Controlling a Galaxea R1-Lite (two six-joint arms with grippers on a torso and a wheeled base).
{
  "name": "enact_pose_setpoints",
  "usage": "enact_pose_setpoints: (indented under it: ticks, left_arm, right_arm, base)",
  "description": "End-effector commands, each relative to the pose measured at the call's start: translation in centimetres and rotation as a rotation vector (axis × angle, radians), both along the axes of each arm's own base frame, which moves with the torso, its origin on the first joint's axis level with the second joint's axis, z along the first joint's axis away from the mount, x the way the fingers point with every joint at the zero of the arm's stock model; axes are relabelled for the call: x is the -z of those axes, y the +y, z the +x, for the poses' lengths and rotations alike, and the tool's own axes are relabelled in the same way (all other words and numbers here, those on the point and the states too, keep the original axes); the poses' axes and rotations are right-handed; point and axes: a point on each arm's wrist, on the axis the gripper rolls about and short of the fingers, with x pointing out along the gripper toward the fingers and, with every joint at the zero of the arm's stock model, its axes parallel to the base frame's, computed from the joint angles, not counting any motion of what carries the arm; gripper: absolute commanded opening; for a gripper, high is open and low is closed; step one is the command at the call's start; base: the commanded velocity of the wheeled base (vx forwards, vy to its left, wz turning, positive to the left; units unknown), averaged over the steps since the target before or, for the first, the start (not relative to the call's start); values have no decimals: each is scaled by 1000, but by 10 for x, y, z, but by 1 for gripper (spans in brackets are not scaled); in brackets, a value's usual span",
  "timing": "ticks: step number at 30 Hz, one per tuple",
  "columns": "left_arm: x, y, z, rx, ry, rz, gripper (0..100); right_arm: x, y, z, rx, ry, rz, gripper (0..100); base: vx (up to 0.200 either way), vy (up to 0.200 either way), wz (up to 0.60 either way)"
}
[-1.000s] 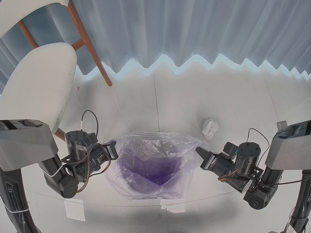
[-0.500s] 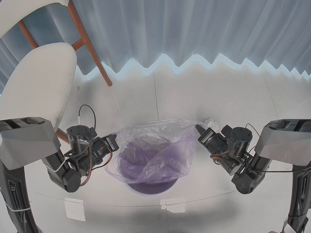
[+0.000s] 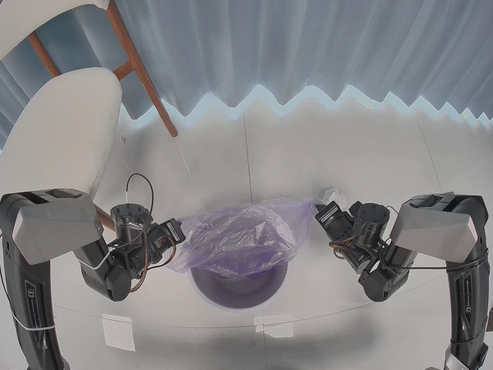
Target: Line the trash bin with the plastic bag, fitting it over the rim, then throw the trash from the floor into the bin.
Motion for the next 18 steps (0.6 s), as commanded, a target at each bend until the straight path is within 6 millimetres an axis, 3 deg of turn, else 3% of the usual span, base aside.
enact_pose_setpoints:
  ticks: [1,18]
  left_arm:
    - [12,7,3,-11,47,10,0]
    - [28,7,5,-16,82,23,0]
  right_arm:
    - [21,1,1,-3,33,-15,0]
    - [41,9,-12,-36,95,-65,0]
  base:
    - [0,0,0]
    - [0,0,0]
